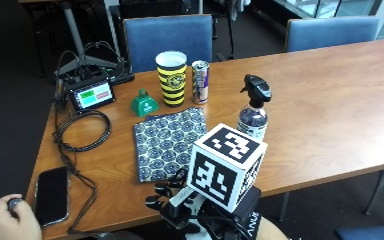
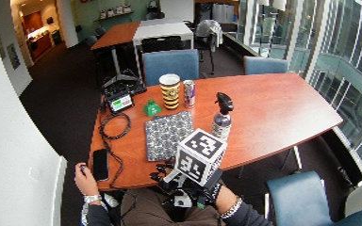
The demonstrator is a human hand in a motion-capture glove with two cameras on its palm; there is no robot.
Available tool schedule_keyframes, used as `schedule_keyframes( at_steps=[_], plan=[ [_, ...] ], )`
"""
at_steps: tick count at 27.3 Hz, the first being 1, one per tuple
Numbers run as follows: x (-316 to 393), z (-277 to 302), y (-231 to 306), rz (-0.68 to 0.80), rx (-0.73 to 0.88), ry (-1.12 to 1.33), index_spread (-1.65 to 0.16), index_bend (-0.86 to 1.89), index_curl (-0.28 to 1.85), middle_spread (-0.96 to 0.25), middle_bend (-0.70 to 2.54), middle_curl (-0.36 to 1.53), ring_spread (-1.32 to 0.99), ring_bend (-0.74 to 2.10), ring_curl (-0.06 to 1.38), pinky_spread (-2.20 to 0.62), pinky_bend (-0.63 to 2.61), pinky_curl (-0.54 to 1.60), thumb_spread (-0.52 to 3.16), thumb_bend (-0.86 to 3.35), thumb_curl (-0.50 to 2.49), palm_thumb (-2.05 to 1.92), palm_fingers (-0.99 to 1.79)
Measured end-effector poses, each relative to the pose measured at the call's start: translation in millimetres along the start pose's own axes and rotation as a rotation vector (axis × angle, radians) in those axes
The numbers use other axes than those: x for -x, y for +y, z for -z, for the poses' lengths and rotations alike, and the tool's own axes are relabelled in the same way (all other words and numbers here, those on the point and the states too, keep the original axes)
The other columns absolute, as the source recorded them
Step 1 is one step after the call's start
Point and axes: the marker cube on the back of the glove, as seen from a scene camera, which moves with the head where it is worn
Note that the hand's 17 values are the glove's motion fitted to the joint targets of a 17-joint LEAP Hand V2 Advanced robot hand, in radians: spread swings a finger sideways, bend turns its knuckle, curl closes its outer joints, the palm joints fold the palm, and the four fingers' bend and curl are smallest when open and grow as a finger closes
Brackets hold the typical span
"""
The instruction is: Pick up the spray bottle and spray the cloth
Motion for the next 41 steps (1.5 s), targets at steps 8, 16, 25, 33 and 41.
schedule_keyframes(
  at_steps=[8, 16, 25, 33, 41],
  plan=[
    [-0.1, -1.5, 0.3, -0.008, 0.003, -0.001, -0.37, 0.19, 0.17, -0.09, 0.22, 0.14, -0.06, 0.3, 0.14, 0.17, 0.35, 0.17, 0.78, 0.18, 0.1, 0.36, 0.46],
    [-3.6, -2.1, -1.2, -0.018, 0.005, 0.003, -0.43, 0.17, 0.22, -0.1, 0.2, 0.19, -0.07, 0.28, 0.18, 0.21, 0.34, 0.21, 0.97, 0.14, 0.13, 0.39, 0.45],
    [-18.9, 27.9, -9.8, -0.065, -0.074, 0.059, -0.44, 0.17, 0.25, -0.1, 0.19, 0.23, -0.07, 0.28, 0.21, 0.22, 0.32, 0.25, 1.06, 0.09, 0.16, 0.42, 0.44],
    [-70.2, 95.5, -6.1, -0.363, -0.412, 0.181, -0.42, 0.18, 0.28, -0.11, 0.25, 0.28, -0.08, 0.34, 0.23, 0.2, 0.26, 0.25, 1.12, 0.08, 0.2, 0.49, 0.72],
    [-122.9, 139.7, 4.6, -0.687, -0.586, 0.352, -0.39, 0.19, 0.32, -0.12, 0.28, 0.33, -0.09, 0.36, 0.28, 0.18, 0.16, 0.25, 1.16, 0.08, 0.23, 0.57, 0.82]
  ],
)
